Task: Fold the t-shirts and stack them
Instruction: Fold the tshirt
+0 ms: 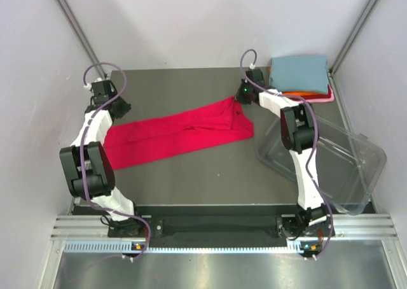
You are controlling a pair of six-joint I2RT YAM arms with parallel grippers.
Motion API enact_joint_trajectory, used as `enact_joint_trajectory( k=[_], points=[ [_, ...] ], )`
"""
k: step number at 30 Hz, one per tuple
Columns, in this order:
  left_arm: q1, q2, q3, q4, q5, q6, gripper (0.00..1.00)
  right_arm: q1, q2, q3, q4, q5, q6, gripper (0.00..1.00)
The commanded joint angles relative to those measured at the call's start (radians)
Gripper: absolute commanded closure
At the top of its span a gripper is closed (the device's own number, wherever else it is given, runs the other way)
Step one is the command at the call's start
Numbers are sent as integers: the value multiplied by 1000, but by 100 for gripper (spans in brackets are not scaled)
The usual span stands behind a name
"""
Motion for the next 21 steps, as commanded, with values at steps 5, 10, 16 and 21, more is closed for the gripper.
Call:
enact_joint_trajectory(
  k=[5,10,16,21],
  points=[
    [-8,-52,-157,103,282,-70,79,-32,234,346,-72,6,17,98],
    [-60,-93,-207,39,354,-12,79,-69,288,421,-9,-12,49,98],
    [-63,-158,-247,-95,233,111,79,-84,273,460,11,-126,20,84],
    [-63,-166,-319,-51,241,41,81,-86,144,419,-24,-135,13,68]
  ],
)
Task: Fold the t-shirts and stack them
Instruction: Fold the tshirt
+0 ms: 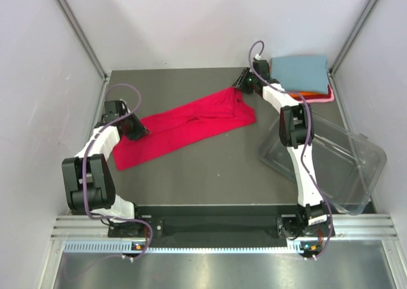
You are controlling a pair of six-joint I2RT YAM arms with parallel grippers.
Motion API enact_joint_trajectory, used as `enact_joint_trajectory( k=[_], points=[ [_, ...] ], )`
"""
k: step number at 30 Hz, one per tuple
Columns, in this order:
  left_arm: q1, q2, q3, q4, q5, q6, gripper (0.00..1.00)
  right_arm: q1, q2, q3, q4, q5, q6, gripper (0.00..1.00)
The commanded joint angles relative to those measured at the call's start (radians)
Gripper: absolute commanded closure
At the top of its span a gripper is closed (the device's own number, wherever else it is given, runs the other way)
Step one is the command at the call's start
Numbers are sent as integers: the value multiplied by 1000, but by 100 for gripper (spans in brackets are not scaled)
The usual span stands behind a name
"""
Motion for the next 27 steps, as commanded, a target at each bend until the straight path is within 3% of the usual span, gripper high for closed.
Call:
enact_joint_trajectory(
  k=[1,5,10,12,16,22,27],
  points=[
    [4,-21,-62,15,-20,-28,81,-12,-135,-14,-27,5,-30,64],
    [10,-16,-125,50,22,-79,82,-14,-260,-77,-87,11,-46,50],
    [30,14,-157,38,-13,-84,82,-10,-397,-219,-185,69,-86,51],
    [46,40,-151,18,-50,-80,82,-6,-457,-270,-214,104,-112,54],
    [58,71,-145,-26,-101,-80,84,11,-546,-446,-262,138,-134,79],
    [63,71,-185,-42,-190,-80,86,23,-610,-588,-268,176,-137,87],
    [64,74,-214,-31,-222,-82,87,42,-586,-599,-271,216,-160,89]
  ],
)
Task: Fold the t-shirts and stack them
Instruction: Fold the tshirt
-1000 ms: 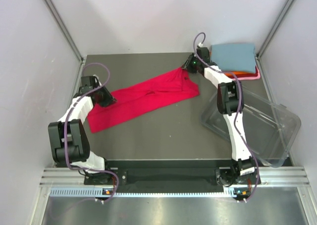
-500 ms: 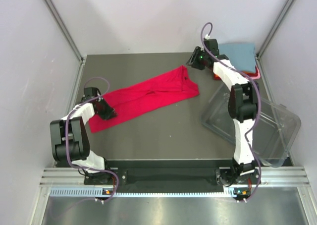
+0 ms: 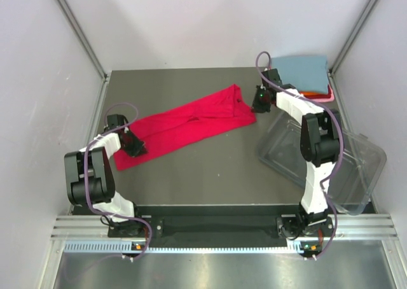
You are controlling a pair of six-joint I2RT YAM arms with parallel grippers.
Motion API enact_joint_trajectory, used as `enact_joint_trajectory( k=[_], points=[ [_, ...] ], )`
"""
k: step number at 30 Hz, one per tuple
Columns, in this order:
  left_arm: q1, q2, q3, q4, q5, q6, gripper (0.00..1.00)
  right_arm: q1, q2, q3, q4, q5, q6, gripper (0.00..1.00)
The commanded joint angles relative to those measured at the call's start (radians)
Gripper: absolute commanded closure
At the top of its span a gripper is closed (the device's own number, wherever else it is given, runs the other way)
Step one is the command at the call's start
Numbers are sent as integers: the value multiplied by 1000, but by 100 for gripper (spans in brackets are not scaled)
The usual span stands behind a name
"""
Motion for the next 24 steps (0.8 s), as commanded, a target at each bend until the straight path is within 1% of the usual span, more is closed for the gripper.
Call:
enact_joint_trajectory(
  k=[1,5,7,8,10,17,21,24],
  points=[
    [9,10,-52,-34,-122,17,87,21,-5,22,11,53,-34,89],
    [10,14,-56,-42,-151,11,88,21,51,28,20,112,-43,92],
    [9,19,-52,-71,-188,3,89,18,95,54,13,131,-56,92],
    [9,19,-47,-77,-232,-3,90,18,111,64,4,137,-57,92],
    [10,10,-53,-86,-256,-11,90,18,149,93,-13,152,-62,93],
    [9,-82,-116,-77,-269,-40,90,18,233,187,-32,178,-65,94],
    [10,-122,-113,-97,-306,-45,90,16,282,267,-59,186,-73,95],
    [9,-176,-110,-103,-290,-58,90,13,312,319,-79,208,-76,96]
  ],
)
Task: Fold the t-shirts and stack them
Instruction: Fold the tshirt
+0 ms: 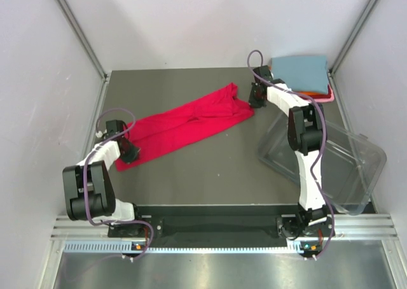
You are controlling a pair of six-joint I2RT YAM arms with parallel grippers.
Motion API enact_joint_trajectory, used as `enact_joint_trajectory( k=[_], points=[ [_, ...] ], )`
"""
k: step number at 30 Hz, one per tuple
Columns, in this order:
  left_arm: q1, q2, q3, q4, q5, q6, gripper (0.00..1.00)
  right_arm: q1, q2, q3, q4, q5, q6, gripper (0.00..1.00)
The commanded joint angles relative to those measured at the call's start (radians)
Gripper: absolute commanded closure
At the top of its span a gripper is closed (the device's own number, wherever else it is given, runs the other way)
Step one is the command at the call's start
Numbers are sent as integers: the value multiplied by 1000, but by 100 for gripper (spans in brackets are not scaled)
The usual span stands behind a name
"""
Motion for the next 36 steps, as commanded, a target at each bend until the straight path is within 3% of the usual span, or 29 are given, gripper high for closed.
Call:
enact_joint_trajectory(
  k=[1,11,16,24,28,36],
  points=[
    [10,-71,-16,-84,-44,-4,89,-3,73,73,-26,69,-21,97],
    [9,-121,112,-18,211,91,82,-34,123,160,-60,110,-33,98],
    [7,-31,183,-16,265,178,85,-60,171,263,-66,93,-49,98],
    [-28,72,143,4,336,200,84,-120,242,409,-64,35,-53,99],
    [-72,63,160,-39,310,233,83,-148,268,461,-54,6,-46,99],
    [-160,76,191,-156,130,246,83,-152,249,479,6,-83,-36,98]
  ],
)
